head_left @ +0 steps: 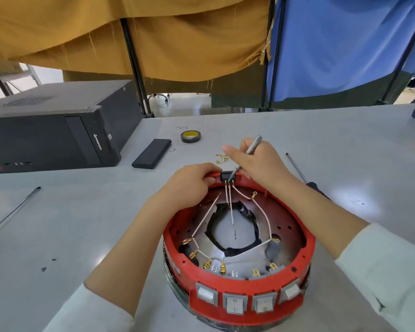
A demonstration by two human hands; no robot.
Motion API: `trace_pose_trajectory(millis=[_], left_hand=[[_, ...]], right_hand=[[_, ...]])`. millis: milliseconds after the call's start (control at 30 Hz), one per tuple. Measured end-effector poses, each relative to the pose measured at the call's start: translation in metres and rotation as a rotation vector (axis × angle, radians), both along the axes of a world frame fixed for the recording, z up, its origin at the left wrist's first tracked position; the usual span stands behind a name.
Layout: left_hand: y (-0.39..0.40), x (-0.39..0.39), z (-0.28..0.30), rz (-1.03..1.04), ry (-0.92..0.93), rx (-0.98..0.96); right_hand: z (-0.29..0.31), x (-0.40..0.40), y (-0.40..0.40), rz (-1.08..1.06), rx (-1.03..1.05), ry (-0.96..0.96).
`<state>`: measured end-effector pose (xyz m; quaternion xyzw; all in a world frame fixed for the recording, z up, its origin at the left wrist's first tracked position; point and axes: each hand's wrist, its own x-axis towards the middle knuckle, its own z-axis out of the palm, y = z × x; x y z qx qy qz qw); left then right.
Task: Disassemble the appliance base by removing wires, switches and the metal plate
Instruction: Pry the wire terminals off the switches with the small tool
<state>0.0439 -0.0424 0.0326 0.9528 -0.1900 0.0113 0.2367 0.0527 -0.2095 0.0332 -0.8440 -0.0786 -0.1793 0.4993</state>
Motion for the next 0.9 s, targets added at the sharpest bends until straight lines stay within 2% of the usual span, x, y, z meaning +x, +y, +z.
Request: trace_pose_trajectory(millis=[200, 400, 600, 900], left_hand=[[-0.001, -0.001, -0.006, 0.022, -0.008, -0.03], [0.001, -0.001, -0.006, 0.013, 0.009, -0.073], [0.001, -0.003, -0.006, 0.012, 0.005, -0.095], [0.001, -0.003, -0.006, 0.019, 0.003, -0.081]], right_hand=[[-0.003, 0.005, 0.001, -0.073, -0.087, -0.061], [-0.001, 0.003, -0.001, 0.002, -0.011, 0.001], [-0.001, -0.005, 0.003, -0.03, -0.139, -0.139], [-0.007, -0.002, 0.004, -0.006, -0.187, -0.183]])
